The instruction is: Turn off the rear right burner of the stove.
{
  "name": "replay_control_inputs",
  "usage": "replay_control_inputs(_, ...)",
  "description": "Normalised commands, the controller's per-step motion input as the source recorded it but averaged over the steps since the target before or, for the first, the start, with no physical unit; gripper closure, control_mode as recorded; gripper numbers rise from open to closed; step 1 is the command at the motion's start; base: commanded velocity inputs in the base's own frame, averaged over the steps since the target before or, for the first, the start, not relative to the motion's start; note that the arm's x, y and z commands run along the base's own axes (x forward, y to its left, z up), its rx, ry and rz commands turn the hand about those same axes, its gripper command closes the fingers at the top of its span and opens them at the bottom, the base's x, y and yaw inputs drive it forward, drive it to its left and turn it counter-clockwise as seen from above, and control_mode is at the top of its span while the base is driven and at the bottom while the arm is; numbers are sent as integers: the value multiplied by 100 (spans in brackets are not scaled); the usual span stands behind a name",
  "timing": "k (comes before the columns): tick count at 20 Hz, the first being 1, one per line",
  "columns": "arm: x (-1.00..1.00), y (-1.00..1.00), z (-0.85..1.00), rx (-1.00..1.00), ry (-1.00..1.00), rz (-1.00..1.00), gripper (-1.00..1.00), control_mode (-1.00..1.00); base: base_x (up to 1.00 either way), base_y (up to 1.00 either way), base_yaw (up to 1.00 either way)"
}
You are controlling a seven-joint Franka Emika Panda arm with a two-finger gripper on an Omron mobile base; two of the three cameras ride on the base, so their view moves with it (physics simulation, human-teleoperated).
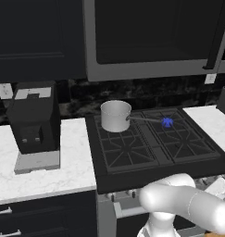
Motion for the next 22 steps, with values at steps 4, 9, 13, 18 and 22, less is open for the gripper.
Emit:
replay_control_inputs(4,5,-44,25,84,0,1,100,-100,0,0,0)
replay_control_inputs(9,1,-40,16,84,0,0,100,-100,0,0,0)
replay_control_inputs(13,0,-33,9,85,0,0,100,-100,0,0,0)
replay_control_inputs(18,0,-29,10,81,0,0,100,-100,0,0,0)
replay_control_inputs(22,0,-27,8,70,0,0,100,-100,0,0,0)
